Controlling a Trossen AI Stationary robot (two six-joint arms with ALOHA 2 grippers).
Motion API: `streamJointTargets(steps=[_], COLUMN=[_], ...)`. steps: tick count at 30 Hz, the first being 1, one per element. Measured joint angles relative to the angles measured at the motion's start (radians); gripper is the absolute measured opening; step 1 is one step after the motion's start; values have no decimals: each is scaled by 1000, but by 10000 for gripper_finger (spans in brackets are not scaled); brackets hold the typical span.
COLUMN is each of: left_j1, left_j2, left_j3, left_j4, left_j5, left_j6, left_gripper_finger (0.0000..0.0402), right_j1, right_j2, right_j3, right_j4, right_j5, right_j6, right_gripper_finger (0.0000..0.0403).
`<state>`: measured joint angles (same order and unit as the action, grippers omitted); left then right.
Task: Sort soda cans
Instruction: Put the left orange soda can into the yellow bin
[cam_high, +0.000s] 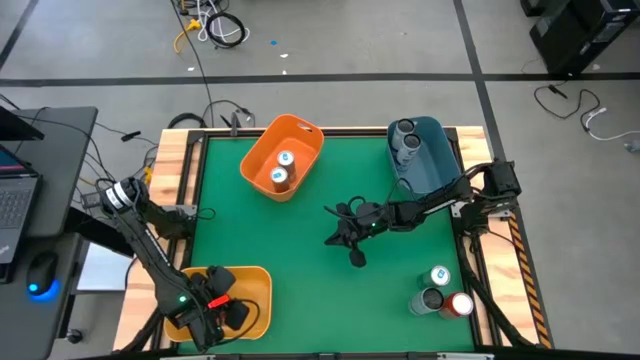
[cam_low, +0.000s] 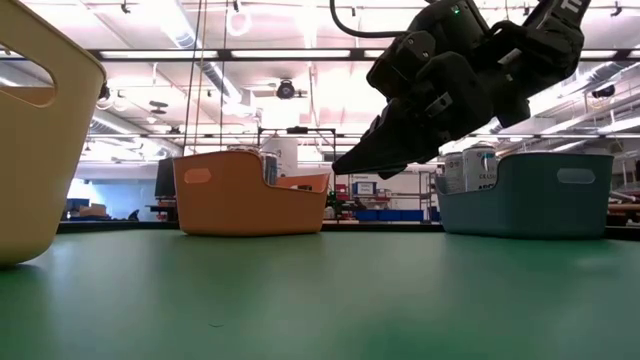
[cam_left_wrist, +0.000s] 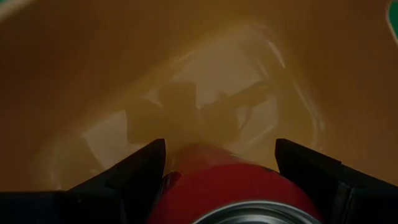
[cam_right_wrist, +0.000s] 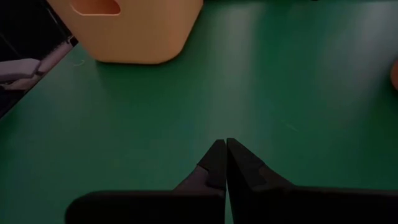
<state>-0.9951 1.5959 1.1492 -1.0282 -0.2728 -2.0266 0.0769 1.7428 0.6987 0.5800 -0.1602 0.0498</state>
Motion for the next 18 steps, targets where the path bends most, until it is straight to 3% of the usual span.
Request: streamJointTargets(steps=[18], left_j1=[2], left_j2=[2], left_j3=[-54], left_j4=[-32], left_j5=[-82], left_j6=[55], left_gripper_finger=[294], right_j1=[-7], right_j2=[0], right_j3=[0], right_j4=[-13], right_j5=[0], right_j6=[0], right_gripper_finger=[0])
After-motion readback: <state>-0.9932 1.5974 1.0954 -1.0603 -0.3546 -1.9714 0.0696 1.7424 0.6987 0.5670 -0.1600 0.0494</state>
